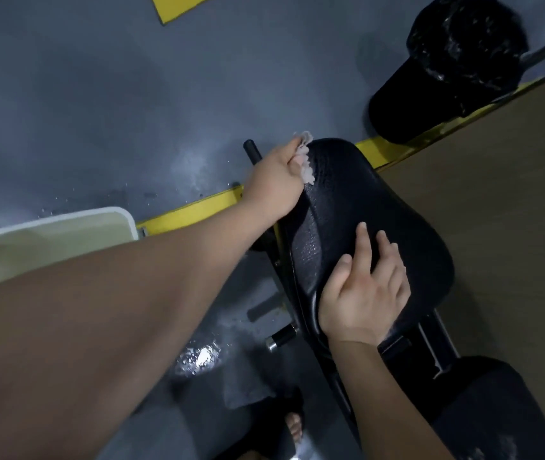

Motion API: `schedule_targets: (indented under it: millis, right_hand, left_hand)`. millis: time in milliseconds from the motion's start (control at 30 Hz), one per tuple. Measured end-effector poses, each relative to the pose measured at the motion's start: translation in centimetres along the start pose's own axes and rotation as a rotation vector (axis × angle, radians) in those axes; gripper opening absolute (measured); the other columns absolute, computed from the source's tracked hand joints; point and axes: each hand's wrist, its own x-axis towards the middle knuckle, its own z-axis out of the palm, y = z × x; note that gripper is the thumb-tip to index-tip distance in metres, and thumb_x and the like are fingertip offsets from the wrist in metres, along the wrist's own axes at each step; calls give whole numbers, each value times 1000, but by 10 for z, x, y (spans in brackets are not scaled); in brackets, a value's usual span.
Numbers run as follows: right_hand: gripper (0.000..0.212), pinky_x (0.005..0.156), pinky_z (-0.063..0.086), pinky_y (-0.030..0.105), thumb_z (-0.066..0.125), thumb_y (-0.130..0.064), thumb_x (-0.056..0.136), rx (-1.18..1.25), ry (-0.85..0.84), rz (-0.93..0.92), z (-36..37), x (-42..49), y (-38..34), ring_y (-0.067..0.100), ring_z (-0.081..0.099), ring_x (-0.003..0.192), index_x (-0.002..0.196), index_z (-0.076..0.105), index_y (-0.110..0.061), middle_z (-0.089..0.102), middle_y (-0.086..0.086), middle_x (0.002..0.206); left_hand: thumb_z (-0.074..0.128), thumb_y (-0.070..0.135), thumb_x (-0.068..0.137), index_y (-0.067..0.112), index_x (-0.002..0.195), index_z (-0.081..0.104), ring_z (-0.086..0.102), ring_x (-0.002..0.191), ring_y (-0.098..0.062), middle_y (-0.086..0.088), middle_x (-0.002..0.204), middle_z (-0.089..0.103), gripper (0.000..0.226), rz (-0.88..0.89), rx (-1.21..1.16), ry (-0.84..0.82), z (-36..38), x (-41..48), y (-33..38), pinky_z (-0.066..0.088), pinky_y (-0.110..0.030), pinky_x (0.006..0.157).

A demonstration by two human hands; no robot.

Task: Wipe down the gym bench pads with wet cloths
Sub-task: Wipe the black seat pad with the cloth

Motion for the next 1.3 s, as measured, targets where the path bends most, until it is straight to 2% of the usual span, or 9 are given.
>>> schedule_targets:
  millis: [267, 367, 467, 633, 733, 833, 967, 1133, 1300]
  right_hand:
    - [52, 118, 26, 50, 37, -36, 101, 35, 30, -4, 1, 2, 3, 26, 32, 149, 152, 45, -29, 43, 6, 156]
    - [53, 120, 23, 49, 37, -36, 101, 26, 14, -4, 0, 1, 3, 26, 30, 150, 153, 44, -30, 42, 5, 157]
    - [53, 121, 22, 48, 36, -37, 101, 27, -4, 1, -1, 3, 3, 26, 30, 150, 153, 43, -30, 42, 5, 157]
    - [54, 121, 22, 48, 38, -37, 99, 22, 12, 2, 0, 3, 5, 26, 31, 150, 153, 44, -31, 43, 5, 156]
    - [54, 121, 23, 48, 39, -37, 99, 30, 20, 2, 0, 3, 4, 26, 32, 150, 152, 46, -31, 44, 5, 156]
    - [53, 121, 23, 48, 40, -36, 99, 53, 32, 5, -2, 2, 5, 26, 34, 149, 151, 48, -30, 46, 6, 155]
    - [54, 120, 24, 49, 42, -37, 98, 53, 9, 12, -4, 3, 4, 26, 33, 149, 151, 47, -30, 45, 5, 156]
    - [53, 120, 25, 50, 43, -37, 98, 65, 23, -2, -4, 4, 5, 26, 36, 148, 150, 49, -30, 47, 5, 154]
    - [53, 120, 25, 50, 43, -36, 97, 93, 26, 5, -5, 4, 5, 27, 36, 147, 149, 50, -29, 47, 6, 155]
  left_hand:
    - [43, 30, 110, 17, 122, 69, 65, 105, -19, -1, 108, 70, 32, 30, 204, -214, 4, 49, 40, 42, -18, 80]
    - [46, 30, 109, 26, 135, 62, 57, 78, 6, 13, 97, 62, 31, 62, 234, -274, -14, 43, 32, 37, 0, 65]
    - [48, 41, 107, 31, 133, 64, 51, 65, -2, 11, 78, 57, 32, 41, 329, -327, -23, 43, 37, 39, -13, 54]
    - [44, 26, 110, 20, 131, 63, 51, 67, 5, 4, 93, 57, 28, 89, 340, -431, 10, 63, 68, 37, 1, 61]
    - [45, 31, 109, 34, 113, 59, 50, 64, 8, 11, 86, 58, 15, 81, 402, -460, 5, 64, 70, 36, 2, 59]
    - [50, 43, 105, 27, 96, 69, 57, 79, -13, 0, 90, 63, 27, 24, 470, -473, -17, 74, 57, 46, -23, 71]
    - [52, 41, 105, 11, 105, 72, 55, 80, -17, -4, 88, 62, 37, 70, 529, -483, 1, 88, 66, 42, -28, 73]
    - [51, 25, 106, 19, 131, 67, 59, 103, -13, 1, 116, 67, 30, 108, 574, -570, 37, 99, 87, 44, -11, 77]
    - [46, 36, 105, 17, 94, 63, 45, 69, -19, -3, 76, 53, 28, -72, 656, -626, 0, 101, 83, 34, -32, 64]
